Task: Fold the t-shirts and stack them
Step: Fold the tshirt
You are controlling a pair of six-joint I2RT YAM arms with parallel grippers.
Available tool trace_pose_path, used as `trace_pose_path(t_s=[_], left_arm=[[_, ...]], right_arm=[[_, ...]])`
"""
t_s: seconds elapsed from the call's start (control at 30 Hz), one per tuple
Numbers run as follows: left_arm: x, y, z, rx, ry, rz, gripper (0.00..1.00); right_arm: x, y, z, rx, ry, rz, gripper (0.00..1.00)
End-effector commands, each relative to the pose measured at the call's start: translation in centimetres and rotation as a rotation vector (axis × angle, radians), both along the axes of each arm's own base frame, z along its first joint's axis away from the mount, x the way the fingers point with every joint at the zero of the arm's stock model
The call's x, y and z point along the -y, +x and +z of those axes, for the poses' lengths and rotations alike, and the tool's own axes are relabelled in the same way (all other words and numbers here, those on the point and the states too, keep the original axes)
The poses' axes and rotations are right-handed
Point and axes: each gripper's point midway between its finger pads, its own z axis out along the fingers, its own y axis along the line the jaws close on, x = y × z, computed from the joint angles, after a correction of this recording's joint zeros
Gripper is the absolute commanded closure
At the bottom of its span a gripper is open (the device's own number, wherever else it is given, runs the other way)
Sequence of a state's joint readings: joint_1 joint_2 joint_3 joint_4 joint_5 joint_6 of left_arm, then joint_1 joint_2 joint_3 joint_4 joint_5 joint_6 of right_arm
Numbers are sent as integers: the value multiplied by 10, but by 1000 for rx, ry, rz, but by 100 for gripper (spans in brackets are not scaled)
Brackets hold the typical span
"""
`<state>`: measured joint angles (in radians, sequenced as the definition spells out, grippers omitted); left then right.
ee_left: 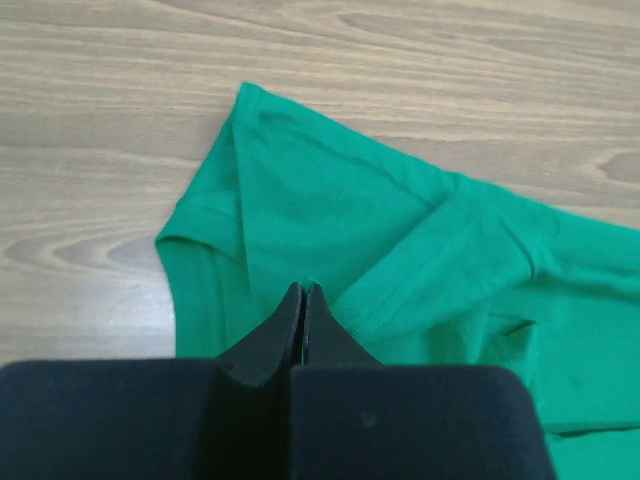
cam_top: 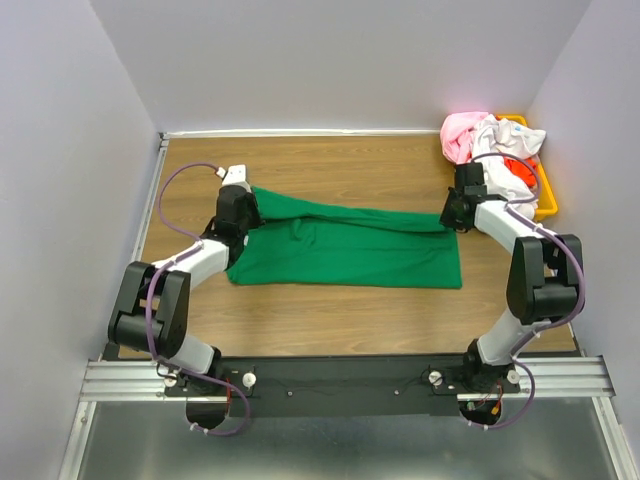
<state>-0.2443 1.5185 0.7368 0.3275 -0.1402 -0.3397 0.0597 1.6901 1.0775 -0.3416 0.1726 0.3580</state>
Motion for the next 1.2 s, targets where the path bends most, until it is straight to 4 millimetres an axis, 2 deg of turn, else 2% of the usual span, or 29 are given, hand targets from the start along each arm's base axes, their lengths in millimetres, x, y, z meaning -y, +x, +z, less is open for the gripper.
trace_pose_path(t_s=[0.0, 0.1, 0.2, 0.33, 0.4, 0.47, 0.5, 0.53, 0.57, 0.63, 0.67, 0.77, 0.83, 0.93, 0.97, 1.03, 1.07, 1.1, 1.13, 1.17], left_arm=[[-8, -4, 28, 81, -53, 76, 100], [-8, -13, 33, 100, -88, 86, 100], [-5, -19, 27, 86, -97, 65, 100], [0, -31, 5, 2, -113, 46, 100], [-1, -36, -2, -38, -123, 61, 100], [-4, -47, -8, -85, -133, 86, 75], [-3, -50, -6, -88, -140, 88, 60], [-3, -58, -11, -103, -139, 92, 48], [2, -62, 1, -71, -151, 78, 35], [3, -71, 6, -60, -160, 78, 28], [8, -75, 21, -21, -171, 65, 26], [11, -80, 41, 45, -178, 45, 25], [17, -75, 53, 92, -173, 9, 25], [23, -63, 48, 73, -151, -9, 25], [29, -55, 44, 59, -140, -33, 25], [40, -42, 52, 85, -155, -72, 25], [44, -36, 41, 60, -144, -85, 25], [51, -28, 48, 82, -154, -109, 24], [54, -22, 37, 57, -145, -115, 24], [57, -18, 33, 52, -142, -121, 24]], right_arm=[[8, 0, 9, 45, -30, -40, 100], [7, -4, 4, 38, -27, -42, 100], [8, -8, 0, 28, -27, -46, 100], [9, -15, -5, 20, -24, -62, 99], [9, -18, -3, 26, -22, -69, 96], [10, -26, -4, 22, -22, -73, 89], [10, -27, 4, 46, -20, -73, 79], [11, -32, 3, 42, -22, -77, 56], [12, -33, 7, 56, -23, -79, 49], [12, -35, 19, 89, -27, -74, 40], [11, -36, 22, 99, -27, -69, 39], [4, -32, 38, 149, -3, -29, 35], [-9, -25, 41, 174, 45, 27, 34], [-26, -11, 39, 188, 113, 93, 34], [-30, -9, 27, 158, 123, 104, 34], [-34, 0, 22, 160, 137, 120, 34], [-34, 2, 12, 140, 137, 118, 34], [-40, 1, 9, 131, 166, 137, 34], [-41, 2, 6, 127, 172, 137, 34], [-42, 1, 3, 122, 172, 138, 34]])
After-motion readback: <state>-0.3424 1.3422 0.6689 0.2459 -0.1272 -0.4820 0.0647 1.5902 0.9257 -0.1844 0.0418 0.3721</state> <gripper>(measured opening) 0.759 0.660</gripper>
